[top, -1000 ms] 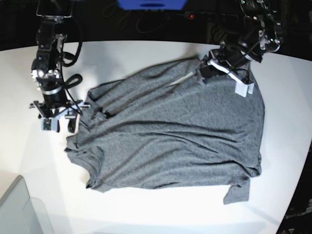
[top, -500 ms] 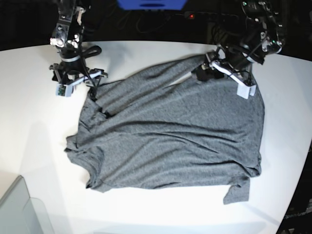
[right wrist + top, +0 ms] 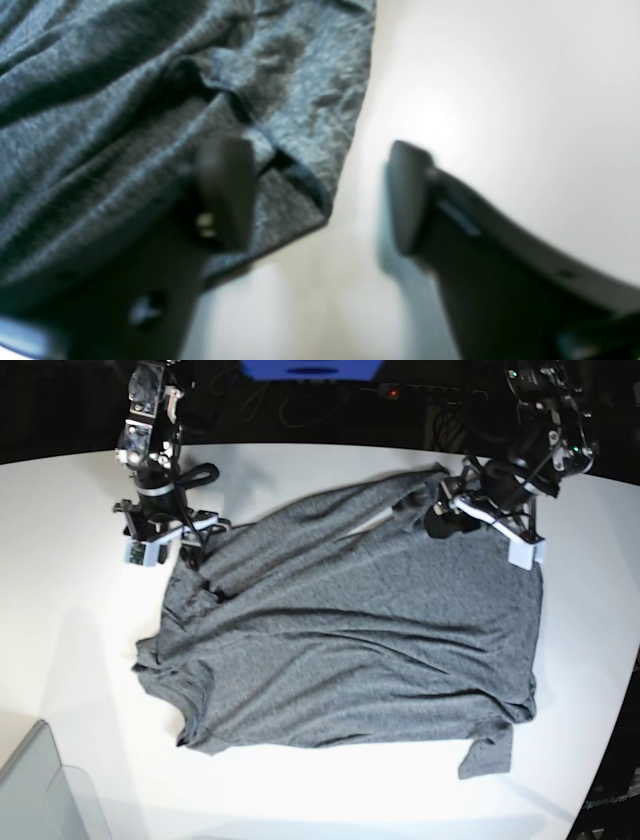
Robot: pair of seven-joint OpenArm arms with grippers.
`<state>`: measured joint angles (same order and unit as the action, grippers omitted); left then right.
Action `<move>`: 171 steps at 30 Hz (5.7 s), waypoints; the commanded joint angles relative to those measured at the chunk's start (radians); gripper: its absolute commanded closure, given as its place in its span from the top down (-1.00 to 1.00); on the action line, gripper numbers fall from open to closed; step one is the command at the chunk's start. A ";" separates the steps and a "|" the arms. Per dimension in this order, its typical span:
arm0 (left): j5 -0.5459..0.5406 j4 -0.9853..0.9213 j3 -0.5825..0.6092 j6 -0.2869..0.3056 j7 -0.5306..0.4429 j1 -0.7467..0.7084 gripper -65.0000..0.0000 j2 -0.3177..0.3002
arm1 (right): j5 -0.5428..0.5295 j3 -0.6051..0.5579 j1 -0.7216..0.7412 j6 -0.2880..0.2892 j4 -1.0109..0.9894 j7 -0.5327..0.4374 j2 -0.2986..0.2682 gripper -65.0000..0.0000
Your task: Layout the t-shirt on the table in an organized manner, then fold the t-shirt properly
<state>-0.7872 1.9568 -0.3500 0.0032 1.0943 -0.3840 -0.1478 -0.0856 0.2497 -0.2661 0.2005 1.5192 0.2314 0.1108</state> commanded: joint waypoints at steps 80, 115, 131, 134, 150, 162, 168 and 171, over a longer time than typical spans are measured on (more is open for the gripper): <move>0.257 -0.152 0.342 -0.009 -0.018 0.027 0.62 0.038 | -0.006 -0.298 0.167 -0.003 0.192 0.174 -0.141 0.09; -0.318 -0.001 -0.358 0.002 -0.004 0.150 -0.99 -0.020 | -0.003 -0.195 0.112 0.000 0.068 0.173 -0.147 0.09; -0.481 -0.003 -0.452 0.002 0.116 -0.134 -0.99 0.020 | -0.001 -0.189 0.215 0.000 -0.018 0.171 -0.168 0.10; -0.483 -0.003 -0.452 0.002 0.136 -0.171 -0.99 0.015 | -0.001 -0.186 0.221 0.000 -0.012 0.171 -0.171 0.10; -0.470 -0.007 -0.643 0.002 0.134 -0.005 -0.99 -0.011 | -0.006 -0.211 0.340 0.000 -0.179 0.171 -0.156 0.10; -0.432 -0.296 -0.650 0.002 0.137 0.070 -0.98 -0.029 | -0.003 -0.203 0.339 -0.003 -0.405 -0.073 -0.233 0.10; -0.456 -0.262 -0.651 0.002 0.232 0.046 -0.98 -0.029 | -0.001 -0.118 0.337 -0.003 -0.401 -0.088 -0.250 0.10; -0.493 -0.238 -0.650 0.002 0.231 0.006 -0.98 -0.026 | -0.001 -0.077 0.337 -0.002 -0.401 -0.088 -0.260 0.10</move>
<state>-1.2179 1.7020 -0.9932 0.0204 1.3331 -0.3779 -0.1619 -0.0898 0.1658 0.0692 0.2142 1.1172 0.1009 -0.1387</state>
